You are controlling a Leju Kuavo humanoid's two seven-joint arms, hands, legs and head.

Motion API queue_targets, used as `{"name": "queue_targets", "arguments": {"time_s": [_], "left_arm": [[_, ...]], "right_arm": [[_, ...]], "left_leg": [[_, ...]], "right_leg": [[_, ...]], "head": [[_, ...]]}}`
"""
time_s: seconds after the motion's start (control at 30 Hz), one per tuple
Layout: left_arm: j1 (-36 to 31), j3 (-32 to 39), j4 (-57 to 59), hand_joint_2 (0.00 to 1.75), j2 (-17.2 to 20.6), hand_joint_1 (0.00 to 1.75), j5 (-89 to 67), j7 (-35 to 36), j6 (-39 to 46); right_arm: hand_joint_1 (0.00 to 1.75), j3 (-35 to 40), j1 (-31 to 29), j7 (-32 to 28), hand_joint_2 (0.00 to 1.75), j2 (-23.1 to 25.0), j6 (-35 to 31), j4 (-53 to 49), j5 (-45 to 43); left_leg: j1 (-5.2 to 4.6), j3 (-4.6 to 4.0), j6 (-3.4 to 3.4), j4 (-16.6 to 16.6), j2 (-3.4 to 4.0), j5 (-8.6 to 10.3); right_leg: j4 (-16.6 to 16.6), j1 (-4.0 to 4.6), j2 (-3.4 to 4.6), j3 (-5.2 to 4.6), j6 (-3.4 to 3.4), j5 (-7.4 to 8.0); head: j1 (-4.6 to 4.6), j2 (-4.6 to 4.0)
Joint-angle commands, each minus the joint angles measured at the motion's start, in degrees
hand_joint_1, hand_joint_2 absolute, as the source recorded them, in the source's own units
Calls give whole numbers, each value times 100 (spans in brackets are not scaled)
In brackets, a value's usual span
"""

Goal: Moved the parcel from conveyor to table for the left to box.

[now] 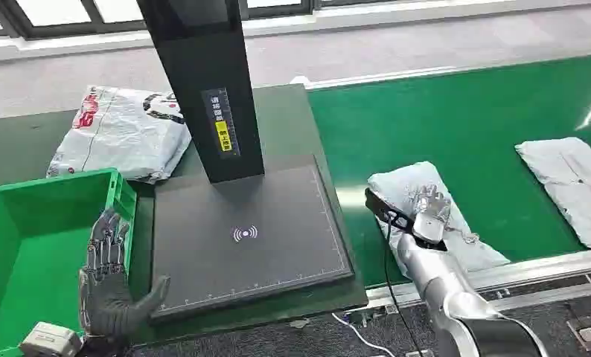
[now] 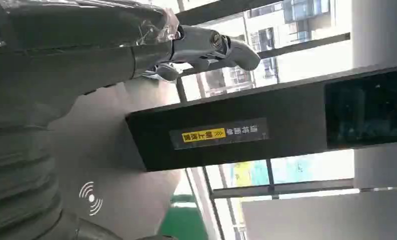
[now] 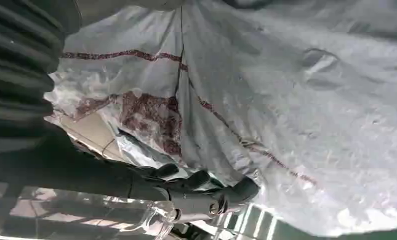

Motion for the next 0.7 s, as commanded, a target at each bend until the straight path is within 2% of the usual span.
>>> {"name": "queue_targets", "arguments": {"time_s": [0.03,0.37,0.53,0.7], "left_arm": [[-72,21,354,175,102,0,-30,13,-13],[-96,19,359,175,109,0,-30,13,-13],[-156,-109,521,175,206,0,-24,12,30],[-203,-121,534,175,218,0,-18,6,24]], "right_arm": [[0,303,231,-27,175,74,83,453,-37],[0,306,240,-23,175,53,97,457,-34],[0,298,308,16,175,-110,778,512,-291],[0,286,251,-139,175,-196,1053,529,-431]], "left_leg": [[6,19,-1,-12,-2,2],[6,29,1,-13,-4,3],[9,33,1,-22,-12,9],[6,41,5,-17,-12,6]], "right_leg": [[-18,7,-7,24,-3,2],[-21,7,-11,35,-2,4],[-33,10,-21,44,-3,9],[-30,7,-21,48,1,4]], "head": [[0,0],[0,0],[0,0],[0,0]]}}
